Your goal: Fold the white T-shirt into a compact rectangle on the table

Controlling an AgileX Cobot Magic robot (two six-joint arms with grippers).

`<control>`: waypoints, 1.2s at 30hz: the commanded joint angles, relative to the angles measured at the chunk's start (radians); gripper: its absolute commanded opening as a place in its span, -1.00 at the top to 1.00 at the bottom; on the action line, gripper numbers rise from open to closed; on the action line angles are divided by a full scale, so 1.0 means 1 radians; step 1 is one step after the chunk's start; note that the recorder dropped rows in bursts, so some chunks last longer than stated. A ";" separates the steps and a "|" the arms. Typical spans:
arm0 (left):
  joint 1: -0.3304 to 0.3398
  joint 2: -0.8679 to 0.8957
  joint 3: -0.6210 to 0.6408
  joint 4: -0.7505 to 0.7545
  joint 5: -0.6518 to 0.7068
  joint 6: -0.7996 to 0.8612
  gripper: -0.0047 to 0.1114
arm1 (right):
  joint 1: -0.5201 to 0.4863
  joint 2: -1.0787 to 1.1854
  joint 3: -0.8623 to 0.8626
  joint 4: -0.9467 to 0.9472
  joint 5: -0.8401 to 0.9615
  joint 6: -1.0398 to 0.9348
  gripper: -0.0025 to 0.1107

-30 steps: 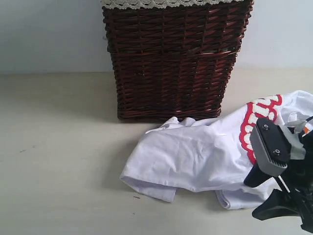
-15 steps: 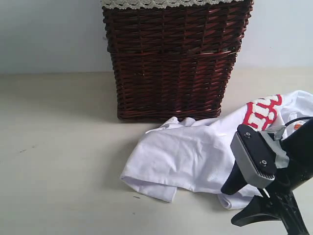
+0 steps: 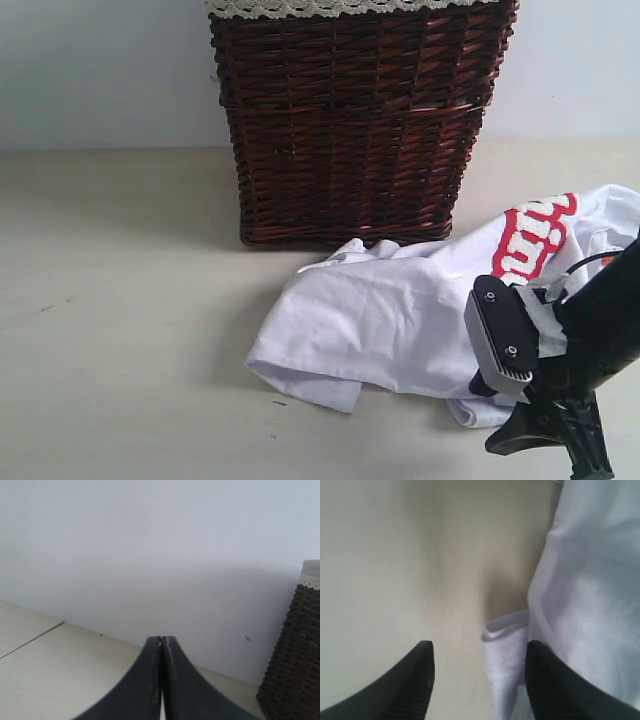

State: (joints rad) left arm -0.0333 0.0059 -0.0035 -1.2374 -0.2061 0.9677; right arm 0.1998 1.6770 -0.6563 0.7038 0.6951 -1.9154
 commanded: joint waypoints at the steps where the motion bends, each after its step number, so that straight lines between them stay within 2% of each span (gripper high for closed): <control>1: 0.003 -0.006 0.004 0.003 0.003 0.001 0.92 | 0.002 -0.006 0.005 -0.007 0.035 0.011 0.03; 10: 0.003 -0.006 0.004 0.003 0.003 0.001 0.92 | 0.002 -0.077 0.013 0.013 0.148 0.008 0.04; 21: 0.003 -0.006 0.004 0.003 0.003 0.001 0.92 | 0.002 -0.004 0.044 -0.014 -0.084 0.008 0.08; 27: 0.003 -0.006 0.004 0.003 0.003 0.001 0.92 | 0.002 0.067 0.044 -0.003 -0.150 0.008 0.13; 29: 0.003 -0.006 0.004 0.003 0.003 0.001 0.92 | 0.002 0.084 0.044 0.027 -0.183 0.008 0.21; 30: 0.003 -0.006 0.004 0.003 0.003 0.001 0.92 | 0.002 0.091 0.044 0.063 -0.213 0.008 0.40; 34: 0.003 -0.006 0.004 0.003 0.003 0.001 0.92 | 0.002 0.087 0.044 0.107 -0.242 0.008 0.91; 36: 0.003 -0.006 0.004 0.003 0.003 0.001 0.92 | 0.002 0.059 0.044 0.103 -0.217 0.008 0.96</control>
State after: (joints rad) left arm -0.0333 0.0059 -0.0035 -1.2374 -0.2061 0.9677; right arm 0.1998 1.7442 -0.6165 0.8156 0.4915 -1.9077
